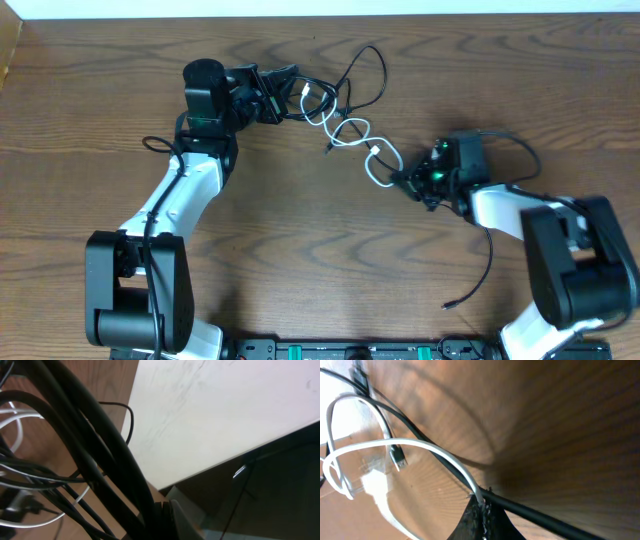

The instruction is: Untangle cables

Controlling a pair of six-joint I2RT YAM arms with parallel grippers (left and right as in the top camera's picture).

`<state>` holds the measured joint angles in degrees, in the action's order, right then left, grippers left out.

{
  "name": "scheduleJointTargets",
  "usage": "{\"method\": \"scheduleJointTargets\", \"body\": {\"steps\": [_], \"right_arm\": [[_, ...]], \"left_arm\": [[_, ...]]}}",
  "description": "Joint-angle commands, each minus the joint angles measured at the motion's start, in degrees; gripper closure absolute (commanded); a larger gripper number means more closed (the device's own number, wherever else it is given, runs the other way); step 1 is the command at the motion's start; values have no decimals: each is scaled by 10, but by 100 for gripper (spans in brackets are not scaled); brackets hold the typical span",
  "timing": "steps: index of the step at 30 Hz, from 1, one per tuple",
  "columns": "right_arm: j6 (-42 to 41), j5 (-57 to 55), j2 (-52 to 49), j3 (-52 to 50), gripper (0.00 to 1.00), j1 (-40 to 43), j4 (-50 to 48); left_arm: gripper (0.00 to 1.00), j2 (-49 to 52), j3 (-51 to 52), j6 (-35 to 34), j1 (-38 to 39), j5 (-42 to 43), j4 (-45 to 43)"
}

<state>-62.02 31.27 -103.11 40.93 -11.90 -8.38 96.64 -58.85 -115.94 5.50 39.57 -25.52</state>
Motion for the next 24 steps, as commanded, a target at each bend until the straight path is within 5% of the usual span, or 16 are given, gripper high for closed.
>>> {"method": "scheduleJointTargets", "body": {"steps": [1,7,10,12,15,18,24], "right_arm": [[158,-52,82,-5,98,34,41],[297,-9,220,-5,99,96,95],[337,-9,275,-5,99,116,130],[354,-10,311,-5,93,123,158],[355,-10,334,-5,63,121,194],[342,-9,333,-5,43,111,231],[329,53,330,-5,42,66,238]], "left_arm": [[92,-10,-12,54,2,50,-3],[93,-10,-12,439,2,107,-3],[93,-10,-12,516,2,138,-3],[93,-10,-12,503,2,139,-3],[92,-9,-12,440,2,133,-3],[93,-9,-12,356,7,130,-2],[93,-9,-12,200,34,78,90]]}}
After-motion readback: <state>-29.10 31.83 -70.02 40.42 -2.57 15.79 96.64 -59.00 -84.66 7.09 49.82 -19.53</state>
